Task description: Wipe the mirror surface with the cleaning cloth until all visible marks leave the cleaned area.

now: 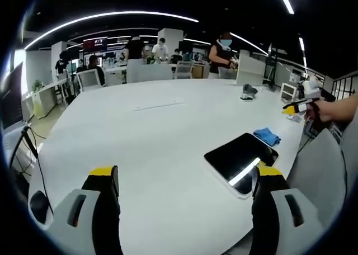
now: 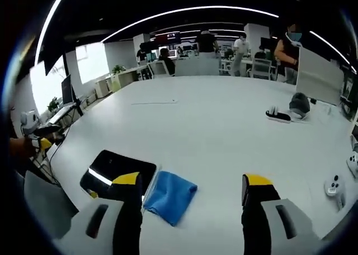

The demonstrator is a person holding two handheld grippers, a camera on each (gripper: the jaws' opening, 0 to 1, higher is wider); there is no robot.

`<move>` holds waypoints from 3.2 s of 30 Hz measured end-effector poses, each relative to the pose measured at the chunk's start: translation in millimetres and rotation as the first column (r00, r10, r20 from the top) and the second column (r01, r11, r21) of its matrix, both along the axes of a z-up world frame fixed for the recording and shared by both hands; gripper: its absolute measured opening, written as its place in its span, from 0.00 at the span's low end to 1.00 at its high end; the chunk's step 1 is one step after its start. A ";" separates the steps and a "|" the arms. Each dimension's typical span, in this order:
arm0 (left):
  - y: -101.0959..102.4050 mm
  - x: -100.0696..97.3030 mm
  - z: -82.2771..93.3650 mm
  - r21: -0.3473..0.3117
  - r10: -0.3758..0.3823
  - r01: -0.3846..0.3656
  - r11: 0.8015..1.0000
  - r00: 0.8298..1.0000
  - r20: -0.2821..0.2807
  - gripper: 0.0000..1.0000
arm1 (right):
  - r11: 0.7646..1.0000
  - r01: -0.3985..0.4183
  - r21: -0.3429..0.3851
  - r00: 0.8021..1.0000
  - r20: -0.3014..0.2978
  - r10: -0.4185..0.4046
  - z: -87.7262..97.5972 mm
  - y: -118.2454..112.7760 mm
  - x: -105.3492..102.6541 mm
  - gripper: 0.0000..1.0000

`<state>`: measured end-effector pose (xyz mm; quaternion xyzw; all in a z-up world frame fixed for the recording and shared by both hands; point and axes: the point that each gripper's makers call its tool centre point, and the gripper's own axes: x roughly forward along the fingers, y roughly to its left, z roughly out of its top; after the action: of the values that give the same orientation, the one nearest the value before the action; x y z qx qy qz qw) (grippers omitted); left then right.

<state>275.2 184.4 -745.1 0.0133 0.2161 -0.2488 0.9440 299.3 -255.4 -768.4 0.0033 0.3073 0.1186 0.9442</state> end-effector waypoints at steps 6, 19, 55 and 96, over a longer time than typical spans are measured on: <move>-3.8 -5.4 -8.7 0.002 -0.012 0.012 1.000 1.000 -0.026 0.99 | 0.998 -0.054 -0.033 0.996 -0.073 0.051 -29.1 25.1 5.9 0.47; 7.4 -7.2 -8.4 0.004 0.001 -0.001 1.000 0.999 -0.035 0.99 | 0.999 -0.017 -0.050 0.986 -0.168 0.009 -78.4 43.3 12.1 0.16; 14.4 -8.8 -15.6 0.012 0.013 -0.012 1.000 0.999 -0.053 0.98 | 0.991 0.054 -0.120 0.943 -0.322 -0.090 -108.7 45.6 8.8 0.01; 3.5 -15.6 -21.3 0.045 -0.027 0.030 0.999 0.997 -0.078 0.99 | 0.998 -0.067 -0.001 0.935 -0.350 0.062 -97.0 111.4 33.2 0.07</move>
<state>259.6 187.9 -766.5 0.0284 0.2581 -0.2575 0.9308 332.5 -144.0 -865.4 0.0080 0.4707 0.1451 0.8702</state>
